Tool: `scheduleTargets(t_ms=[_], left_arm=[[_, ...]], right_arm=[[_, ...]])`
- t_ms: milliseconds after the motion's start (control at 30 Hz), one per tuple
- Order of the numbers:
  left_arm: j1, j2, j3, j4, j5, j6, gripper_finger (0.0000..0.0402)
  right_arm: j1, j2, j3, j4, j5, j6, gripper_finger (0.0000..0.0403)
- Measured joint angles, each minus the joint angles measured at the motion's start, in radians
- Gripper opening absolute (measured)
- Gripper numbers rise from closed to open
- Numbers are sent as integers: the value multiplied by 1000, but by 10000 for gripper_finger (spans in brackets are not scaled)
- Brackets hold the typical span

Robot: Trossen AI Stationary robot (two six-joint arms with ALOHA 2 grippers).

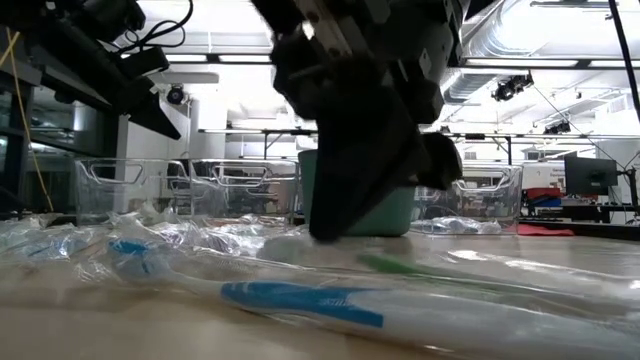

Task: Pick & Place Toothbrushes
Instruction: Put the green toothbrush into the left transparent bin

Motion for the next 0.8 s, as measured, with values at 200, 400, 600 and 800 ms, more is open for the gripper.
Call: scheduleTargets(t_ms=[200,400,600,800], left_arm=[[0,0,0,-1,0,0,163],[0,0,0,-5,15,-1,163],[0,0,0,-4,69,-2,163],[0,0,0,17,187,-1,163]], right_arm=[[1,-51,0,-28,41,-36,3],[3,-109,0,-37,96,-89,3],[3,-175,0,-32,203,-171,3],[-2,-246,0,-14,330,-271,3]])
